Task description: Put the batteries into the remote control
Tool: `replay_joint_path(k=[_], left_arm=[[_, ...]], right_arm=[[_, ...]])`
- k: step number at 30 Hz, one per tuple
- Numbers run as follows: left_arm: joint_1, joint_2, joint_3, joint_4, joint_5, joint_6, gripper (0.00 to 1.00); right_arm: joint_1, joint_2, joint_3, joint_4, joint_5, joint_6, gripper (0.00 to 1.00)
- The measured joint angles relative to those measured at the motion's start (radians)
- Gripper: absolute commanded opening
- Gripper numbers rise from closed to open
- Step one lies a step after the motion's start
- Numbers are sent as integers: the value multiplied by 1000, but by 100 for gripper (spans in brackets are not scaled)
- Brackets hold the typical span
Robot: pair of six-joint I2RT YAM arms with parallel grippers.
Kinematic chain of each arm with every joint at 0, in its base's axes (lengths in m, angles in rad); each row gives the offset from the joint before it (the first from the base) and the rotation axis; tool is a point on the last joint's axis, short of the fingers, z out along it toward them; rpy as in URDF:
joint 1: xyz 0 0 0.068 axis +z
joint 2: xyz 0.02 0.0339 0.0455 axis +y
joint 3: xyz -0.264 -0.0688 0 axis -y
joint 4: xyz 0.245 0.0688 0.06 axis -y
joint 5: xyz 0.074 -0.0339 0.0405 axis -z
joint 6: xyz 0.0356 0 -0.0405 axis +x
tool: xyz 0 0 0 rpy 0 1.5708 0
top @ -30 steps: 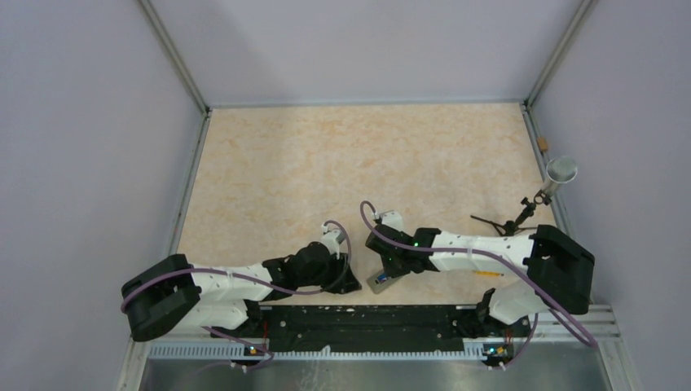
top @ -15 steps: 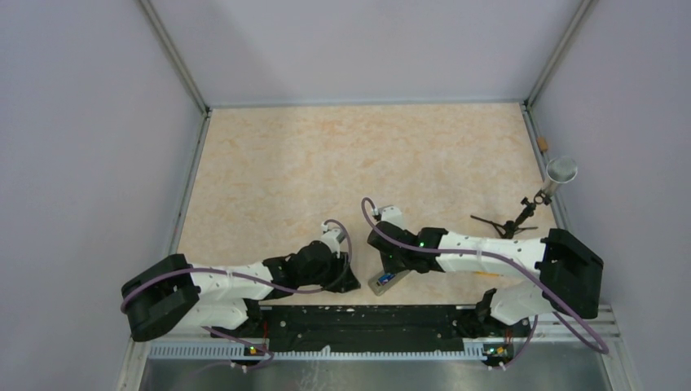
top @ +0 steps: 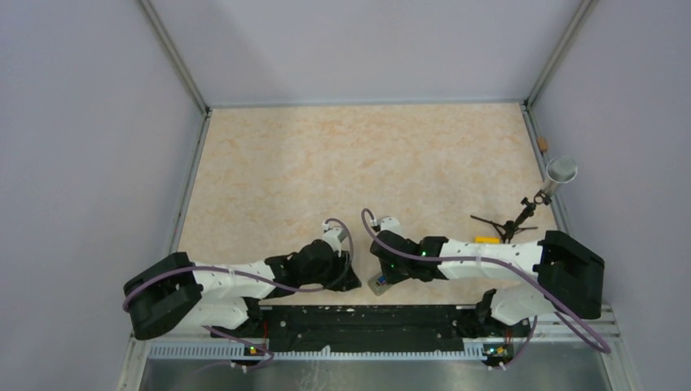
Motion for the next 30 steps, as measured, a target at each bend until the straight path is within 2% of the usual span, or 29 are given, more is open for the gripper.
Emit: replay_joint_path(k=[10,13,17,22,24,30], left_arm=[[0,40,24,11,1,0,34],[0,44,30,8,0,0,35],[0,44,37,-6,0,2,36],[0,44,66,-51,-9,15,36],[0,44,87,-71,-11,28,32],[0,54,175,-154,-63,77,1]], right_arm=[[10,-7,-8,21,-6,8,0],[12,-18,-6,-4,29,-1,0],[12,-42,24,-50,79,-23,5],[12,-107,61,-80,140,-53,5],[12,-134,65,-92,161,-59,0],[9,-199,51,-142,193,-42,0]])
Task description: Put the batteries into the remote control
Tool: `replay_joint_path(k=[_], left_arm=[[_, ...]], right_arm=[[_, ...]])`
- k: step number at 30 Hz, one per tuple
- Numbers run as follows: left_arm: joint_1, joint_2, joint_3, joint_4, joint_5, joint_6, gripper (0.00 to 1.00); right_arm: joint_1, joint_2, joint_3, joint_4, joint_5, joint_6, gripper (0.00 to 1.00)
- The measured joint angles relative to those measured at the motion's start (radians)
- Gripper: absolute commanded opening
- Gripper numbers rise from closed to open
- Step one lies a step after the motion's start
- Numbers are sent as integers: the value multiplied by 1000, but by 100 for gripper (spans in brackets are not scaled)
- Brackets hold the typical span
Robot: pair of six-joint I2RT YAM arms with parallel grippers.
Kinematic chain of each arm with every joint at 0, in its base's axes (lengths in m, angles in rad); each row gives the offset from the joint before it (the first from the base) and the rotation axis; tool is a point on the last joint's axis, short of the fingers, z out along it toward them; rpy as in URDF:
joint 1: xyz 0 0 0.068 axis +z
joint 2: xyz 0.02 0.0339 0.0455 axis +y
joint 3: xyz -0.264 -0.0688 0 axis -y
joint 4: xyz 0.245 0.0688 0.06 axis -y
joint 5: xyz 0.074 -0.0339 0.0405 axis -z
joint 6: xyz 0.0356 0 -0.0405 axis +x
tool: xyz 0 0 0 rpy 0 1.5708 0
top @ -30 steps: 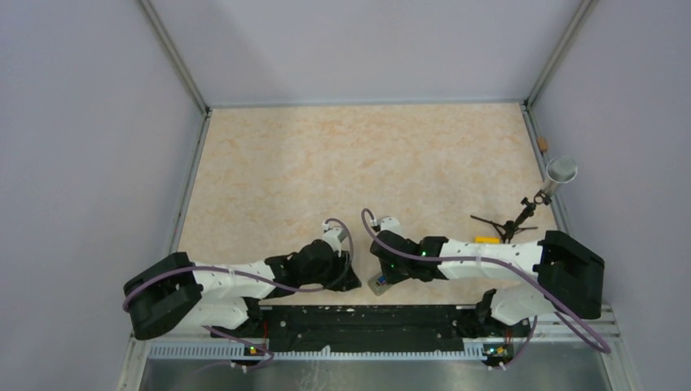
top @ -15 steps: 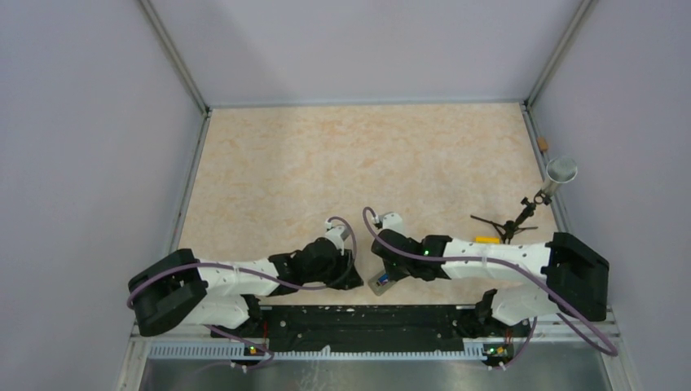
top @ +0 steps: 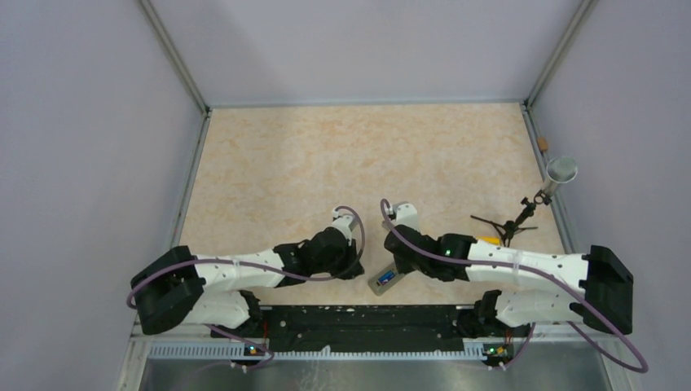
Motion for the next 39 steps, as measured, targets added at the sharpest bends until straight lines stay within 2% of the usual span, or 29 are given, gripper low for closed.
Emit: replay_joint_path(k=[7,17,29,39], left_arm=[[3,97,102,-54,-45,41,0],[8,241,165,-73,4,61,0],[8,253,175,-87,64,61,0],[8,224,144,-87,87,55,0]], right_arm=[[-8,-41,-108,-14,-7,64,0],[-8,-2,-174,-29,-13,167,0],[-8,118,-181,105,-16,177,0],[-13,237,-108,213,-32,129,0]])
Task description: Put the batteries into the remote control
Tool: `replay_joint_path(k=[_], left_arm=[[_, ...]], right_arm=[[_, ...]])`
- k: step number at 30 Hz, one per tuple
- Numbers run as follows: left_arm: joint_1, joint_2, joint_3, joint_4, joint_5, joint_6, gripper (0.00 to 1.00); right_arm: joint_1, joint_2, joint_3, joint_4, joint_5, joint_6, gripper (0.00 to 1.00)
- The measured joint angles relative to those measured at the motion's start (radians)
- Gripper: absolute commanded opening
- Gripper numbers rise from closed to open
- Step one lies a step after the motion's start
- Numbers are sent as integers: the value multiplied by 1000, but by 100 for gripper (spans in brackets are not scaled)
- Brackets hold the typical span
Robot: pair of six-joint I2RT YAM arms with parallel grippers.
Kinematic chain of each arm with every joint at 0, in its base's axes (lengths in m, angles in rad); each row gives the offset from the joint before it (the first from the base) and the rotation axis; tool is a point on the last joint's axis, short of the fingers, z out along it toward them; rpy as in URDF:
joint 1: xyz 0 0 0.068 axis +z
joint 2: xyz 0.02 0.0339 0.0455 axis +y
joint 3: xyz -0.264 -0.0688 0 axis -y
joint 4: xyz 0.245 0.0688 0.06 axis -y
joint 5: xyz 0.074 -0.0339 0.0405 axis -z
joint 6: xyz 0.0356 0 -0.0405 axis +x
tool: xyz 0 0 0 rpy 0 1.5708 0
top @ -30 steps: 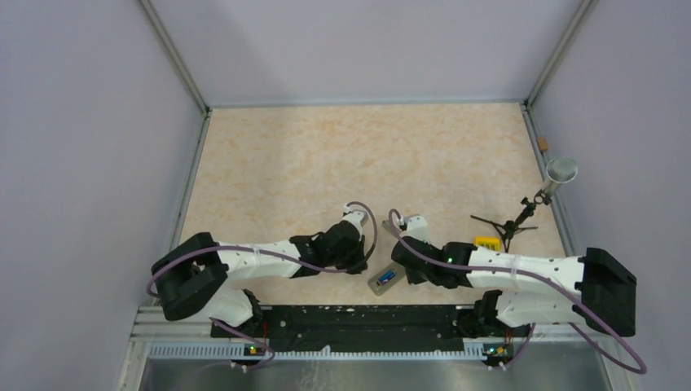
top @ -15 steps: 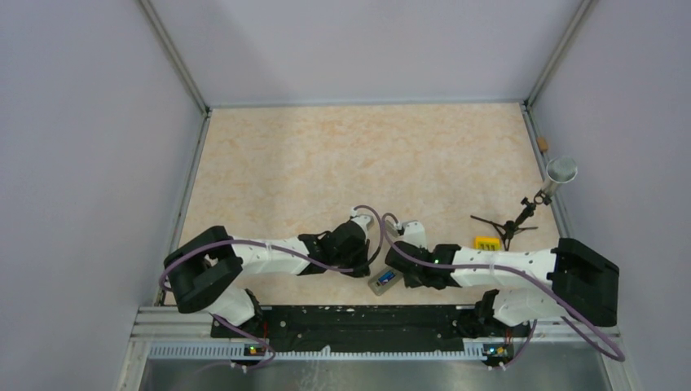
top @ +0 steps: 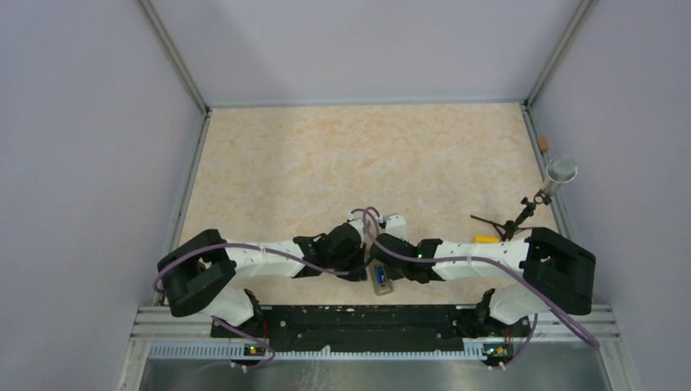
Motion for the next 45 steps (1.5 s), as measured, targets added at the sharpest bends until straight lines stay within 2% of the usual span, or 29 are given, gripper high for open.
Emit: replay_joint_path(k=[5,13,21,29,36,45], left_arm=[[0,-57,-45,-5,-8,-14,0],[0,-187,-119,-30,-56,-54,6],[6,-325,-192,-73,-140,-82,11],[20,-441,-198,-121,-203,-80,12],[32,-506,-219,-133,-219,-79,14],[34,-508,-243,-133,-214,-80,14]], right_arm=[[-2,44,32,40,-17,-34,0],[-37,85,75,47,-39,-114,0],[-122,54,107,-8,-21,-206,0],[-224,54,184,3,-20,-292,0],[-242,195,288,64,-53,-339,0],[-262,315,359,69,-74,-368,0]])
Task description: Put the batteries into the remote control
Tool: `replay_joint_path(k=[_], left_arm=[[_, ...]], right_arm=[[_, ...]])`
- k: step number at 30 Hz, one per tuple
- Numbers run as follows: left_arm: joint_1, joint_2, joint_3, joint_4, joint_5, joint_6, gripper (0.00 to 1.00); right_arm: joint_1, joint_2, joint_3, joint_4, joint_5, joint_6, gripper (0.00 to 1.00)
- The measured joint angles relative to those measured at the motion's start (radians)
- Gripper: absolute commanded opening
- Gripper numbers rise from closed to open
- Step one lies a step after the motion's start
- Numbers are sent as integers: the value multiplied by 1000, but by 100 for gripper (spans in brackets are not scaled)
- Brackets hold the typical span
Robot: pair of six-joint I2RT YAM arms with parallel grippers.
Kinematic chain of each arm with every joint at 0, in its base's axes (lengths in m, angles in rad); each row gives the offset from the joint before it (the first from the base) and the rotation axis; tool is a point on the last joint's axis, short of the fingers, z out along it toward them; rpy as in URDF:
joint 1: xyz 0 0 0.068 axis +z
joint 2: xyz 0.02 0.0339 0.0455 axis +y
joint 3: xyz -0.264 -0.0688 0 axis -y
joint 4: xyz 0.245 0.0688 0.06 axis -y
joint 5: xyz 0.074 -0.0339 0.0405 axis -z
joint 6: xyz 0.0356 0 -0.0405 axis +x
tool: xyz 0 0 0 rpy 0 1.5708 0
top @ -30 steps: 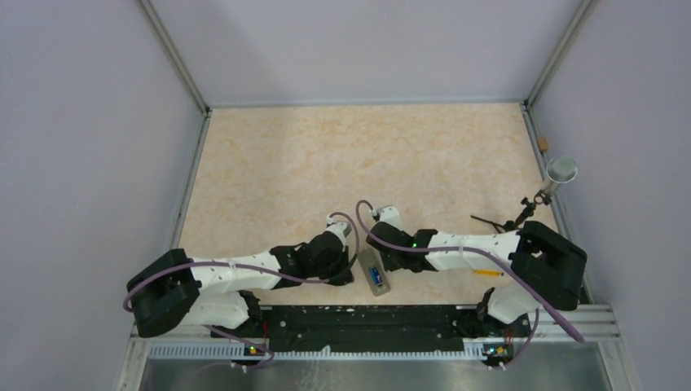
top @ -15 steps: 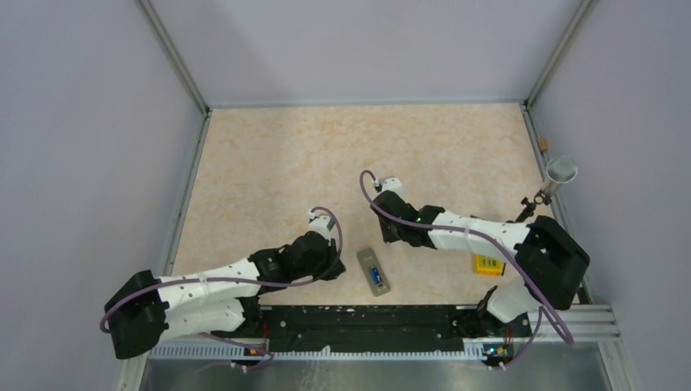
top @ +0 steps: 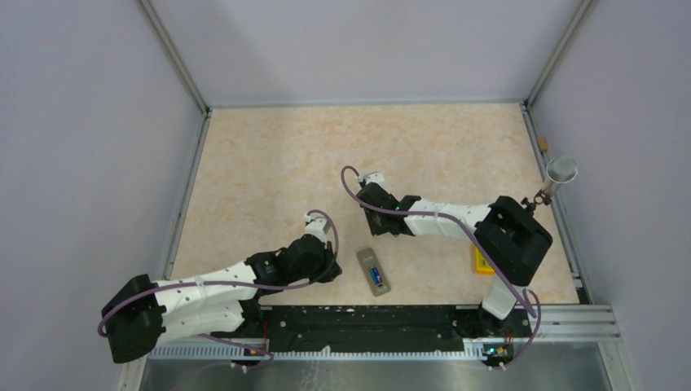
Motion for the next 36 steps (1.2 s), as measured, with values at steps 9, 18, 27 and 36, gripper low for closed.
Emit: replay_joint_path(k=[9,18,27,36], left_arm=[[4,5,-1,3,4,0,14],[4,21,-1,11,6,0,14],[4,46,-1,24,14,0,14],[4,59,-1,31,24,4,14]], right_arm=[[-31,52,37,-5,1,-17,0],[-42,64,37,-2,8,-23,0],[-102,64,37,-5,39,-20,0],[-131,61,23,2,80,3,0]])
